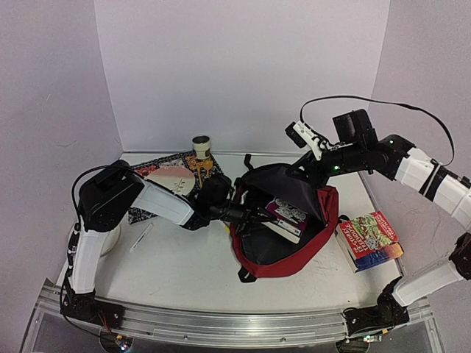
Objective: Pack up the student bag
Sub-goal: Place the book in the largest pocket of the bag, then place the largest pocket of the student bag, then pick up the book.
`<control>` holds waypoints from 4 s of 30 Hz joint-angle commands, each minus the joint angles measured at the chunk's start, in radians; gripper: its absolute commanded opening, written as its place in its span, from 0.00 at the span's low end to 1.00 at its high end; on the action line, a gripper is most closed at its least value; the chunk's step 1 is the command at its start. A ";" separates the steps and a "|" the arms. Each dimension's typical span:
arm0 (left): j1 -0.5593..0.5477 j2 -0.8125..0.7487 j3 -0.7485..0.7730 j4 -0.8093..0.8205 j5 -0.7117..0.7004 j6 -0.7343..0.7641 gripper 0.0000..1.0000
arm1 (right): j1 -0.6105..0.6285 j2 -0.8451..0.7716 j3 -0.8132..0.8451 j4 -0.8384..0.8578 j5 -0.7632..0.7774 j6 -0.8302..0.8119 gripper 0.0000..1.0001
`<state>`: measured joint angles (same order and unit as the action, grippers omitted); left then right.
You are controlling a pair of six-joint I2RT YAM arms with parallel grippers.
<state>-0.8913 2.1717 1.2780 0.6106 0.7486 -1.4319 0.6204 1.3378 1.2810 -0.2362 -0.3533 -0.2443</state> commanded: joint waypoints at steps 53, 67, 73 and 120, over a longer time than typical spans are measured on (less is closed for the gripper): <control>0.006 -0.550 -0.243 -0.599 -0.588 0.521 0.88 | 0.006 0.194 -0.079 0.157 0.188 0.161 0.13; 0.009 -0.799 -0.502 -0.604 -0.692 0.529 0.95 | -0.192 0.388 -0.049 0.187 0.263 0.295 0.19; 0.021 -0.863 -0.566 -0.604 -0.724 0.530 0.99 | -0.199 0.375 -0.031 0.174 0.306 0.345 0.38; 0.057 -0.999 -0.639 -0.647 -0.739 0.612 1.00 | -0.089 0.333 -0.223 -0.422 0.974 0.770 0.84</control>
<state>-0.8419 1.1961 0.6384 -0.0196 0.0229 -0.8369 0.5113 1.6153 0.9876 -0.5592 0.5102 0.4957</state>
